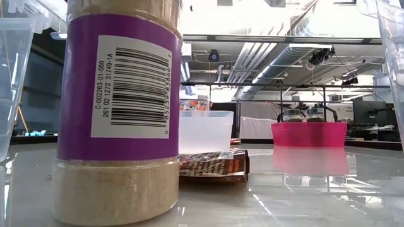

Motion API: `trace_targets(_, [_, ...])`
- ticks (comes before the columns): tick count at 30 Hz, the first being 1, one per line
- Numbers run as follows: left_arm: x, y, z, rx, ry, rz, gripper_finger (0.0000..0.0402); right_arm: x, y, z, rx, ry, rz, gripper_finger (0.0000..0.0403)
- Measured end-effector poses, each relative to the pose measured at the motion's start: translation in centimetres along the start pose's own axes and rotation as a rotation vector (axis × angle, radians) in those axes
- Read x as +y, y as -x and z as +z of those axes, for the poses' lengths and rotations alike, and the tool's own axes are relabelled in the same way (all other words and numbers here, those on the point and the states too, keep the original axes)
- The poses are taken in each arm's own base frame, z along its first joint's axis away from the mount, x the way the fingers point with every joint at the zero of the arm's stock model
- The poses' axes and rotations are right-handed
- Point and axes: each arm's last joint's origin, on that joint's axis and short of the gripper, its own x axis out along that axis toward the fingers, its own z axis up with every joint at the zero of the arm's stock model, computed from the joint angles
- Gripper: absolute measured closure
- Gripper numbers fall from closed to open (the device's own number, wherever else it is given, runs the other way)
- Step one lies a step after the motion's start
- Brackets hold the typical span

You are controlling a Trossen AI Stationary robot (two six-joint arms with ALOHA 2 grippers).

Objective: Sort spices by type
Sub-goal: Put the white seasoning bottle into the orange bin

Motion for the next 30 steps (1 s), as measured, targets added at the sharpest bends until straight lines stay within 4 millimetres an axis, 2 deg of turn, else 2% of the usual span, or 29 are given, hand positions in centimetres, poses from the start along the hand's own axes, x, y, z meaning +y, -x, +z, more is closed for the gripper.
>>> trace_targets(6, [-2.1,-1.4,-0.3,0.027,-0.194,-0.079,0.0245,0.9,0.1,0.9,-0.045,0.046,-0.224,0.0135])
trace_targets(11, [-2.9,-2.3,-0.6,0.098,-0.286,-0.149,0.0245,1.2,0.1,1.3,-0.085,0.027,-0.239,0.0135])
trace_targets(18, [-3.1,-2.7,-0.3,0.166,-0.297,-0.211,0.0245,1.1,0.1,1.5,-0.114,-0.049,-0.229,0.0135])
trace_targets(22, [-3.2,-2.9,0.1,0.243,-0.323,-0.29,0.0245,0.3,0.9,1.9,-0.138,-0.15,-0.147,0.0135])
trace_targets(25, [-3.7,-3.0,0.7,0.317,-0.343,-0.43,0.0245,-0.9,2.3,2.4,-0.163,-0.258,-0.037,0.0135])
trace_targets(30, [-4.8,-2.7,1.9,0.347,-0.45,-0.691,0.0245,-3.4,3.0,2.2,-0.142,-0.511,0.274,0.0135])
